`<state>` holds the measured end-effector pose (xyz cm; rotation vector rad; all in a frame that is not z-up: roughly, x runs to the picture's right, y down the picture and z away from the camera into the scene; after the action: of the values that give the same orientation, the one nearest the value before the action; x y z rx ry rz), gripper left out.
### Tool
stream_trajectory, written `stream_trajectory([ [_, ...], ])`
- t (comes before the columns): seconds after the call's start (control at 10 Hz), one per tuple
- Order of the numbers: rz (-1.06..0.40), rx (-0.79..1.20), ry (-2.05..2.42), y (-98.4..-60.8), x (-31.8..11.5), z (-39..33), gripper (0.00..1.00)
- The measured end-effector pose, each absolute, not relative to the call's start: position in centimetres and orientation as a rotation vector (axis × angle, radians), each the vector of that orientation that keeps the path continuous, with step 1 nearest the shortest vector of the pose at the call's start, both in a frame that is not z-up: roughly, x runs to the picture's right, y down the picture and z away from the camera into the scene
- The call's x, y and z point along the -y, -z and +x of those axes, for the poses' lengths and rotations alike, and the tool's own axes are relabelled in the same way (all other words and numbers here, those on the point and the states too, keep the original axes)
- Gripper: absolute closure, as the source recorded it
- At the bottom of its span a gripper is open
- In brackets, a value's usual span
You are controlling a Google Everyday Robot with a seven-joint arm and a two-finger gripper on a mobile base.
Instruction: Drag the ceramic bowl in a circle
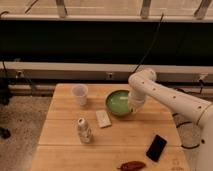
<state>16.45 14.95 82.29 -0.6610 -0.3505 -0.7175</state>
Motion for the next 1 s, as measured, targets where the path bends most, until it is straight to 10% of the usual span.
stream_trajectory([
  [1.0,-0.775,0.449,0.648,-79.7,-18.2,22.2,0.83],
])
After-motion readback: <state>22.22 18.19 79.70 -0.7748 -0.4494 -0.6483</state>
